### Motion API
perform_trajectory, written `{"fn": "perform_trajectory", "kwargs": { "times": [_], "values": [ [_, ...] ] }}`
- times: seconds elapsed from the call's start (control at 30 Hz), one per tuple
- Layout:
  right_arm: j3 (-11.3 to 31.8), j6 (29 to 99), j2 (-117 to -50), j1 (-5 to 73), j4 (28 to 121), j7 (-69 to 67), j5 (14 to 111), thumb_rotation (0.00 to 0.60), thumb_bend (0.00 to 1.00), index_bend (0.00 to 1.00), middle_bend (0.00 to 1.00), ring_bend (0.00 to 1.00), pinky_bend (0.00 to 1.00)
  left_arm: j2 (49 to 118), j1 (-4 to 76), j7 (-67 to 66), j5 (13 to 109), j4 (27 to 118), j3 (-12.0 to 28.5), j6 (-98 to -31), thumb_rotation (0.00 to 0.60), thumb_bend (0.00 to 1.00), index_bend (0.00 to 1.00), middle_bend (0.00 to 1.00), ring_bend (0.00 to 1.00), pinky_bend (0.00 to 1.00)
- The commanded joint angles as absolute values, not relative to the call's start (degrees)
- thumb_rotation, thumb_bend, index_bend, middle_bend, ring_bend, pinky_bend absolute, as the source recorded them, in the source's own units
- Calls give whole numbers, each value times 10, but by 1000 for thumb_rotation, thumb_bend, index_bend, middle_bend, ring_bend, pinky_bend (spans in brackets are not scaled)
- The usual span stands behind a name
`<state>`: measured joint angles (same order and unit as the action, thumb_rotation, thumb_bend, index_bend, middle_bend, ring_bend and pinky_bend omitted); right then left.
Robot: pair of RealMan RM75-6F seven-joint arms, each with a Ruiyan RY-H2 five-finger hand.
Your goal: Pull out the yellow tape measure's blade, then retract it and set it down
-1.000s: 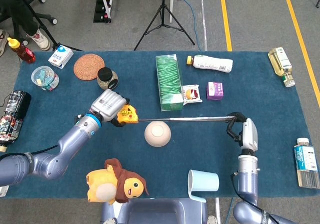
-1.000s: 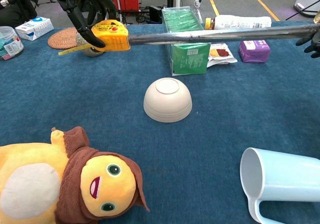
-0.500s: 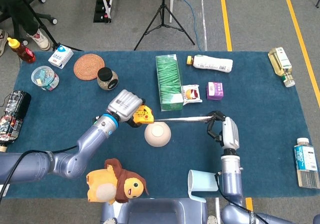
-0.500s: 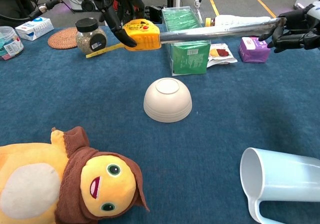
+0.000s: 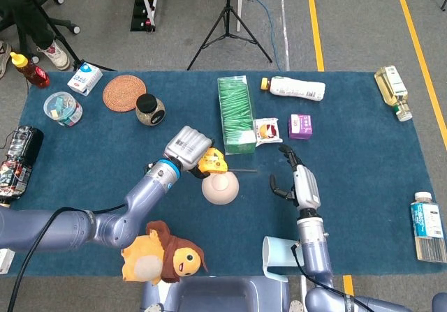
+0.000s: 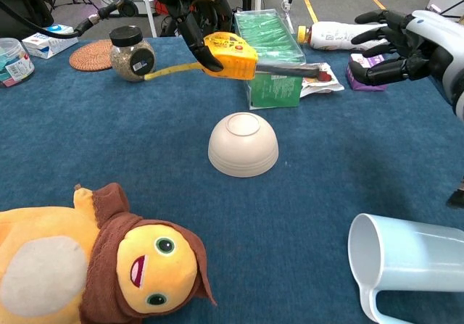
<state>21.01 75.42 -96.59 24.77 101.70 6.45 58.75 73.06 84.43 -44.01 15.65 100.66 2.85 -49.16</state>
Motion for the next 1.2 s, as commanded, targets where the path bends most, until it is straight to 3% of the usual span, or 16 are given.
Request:
{"fn": "perform_trajectory", "kwargs": {
  "times": [0.03, 0.53, 1.2],
  "values": [
    [211, 749, -955, 244, 1018, 57, 587, 600, 406, 13, 112, 126, 152, 731, 845, -441, 153, 1004, 26, -492, 432, 269, 588, 449, 369, 492],
    [211, 736, -892, 229, 1011, 35, 587, 600, 394, 5, 114, 123, 152, 690, 795, -412, 225, 1031, -1, -510, 431, 269, 588, 450, 369, 492],
    [203, 711, -844, 227, 969, 21, 586, 600, 393, 10, 123, 133, 155, 684, 629, -275, 388, 996, -41, -524, 435, 269, 588, 453, 369, 492]
  ]
}}
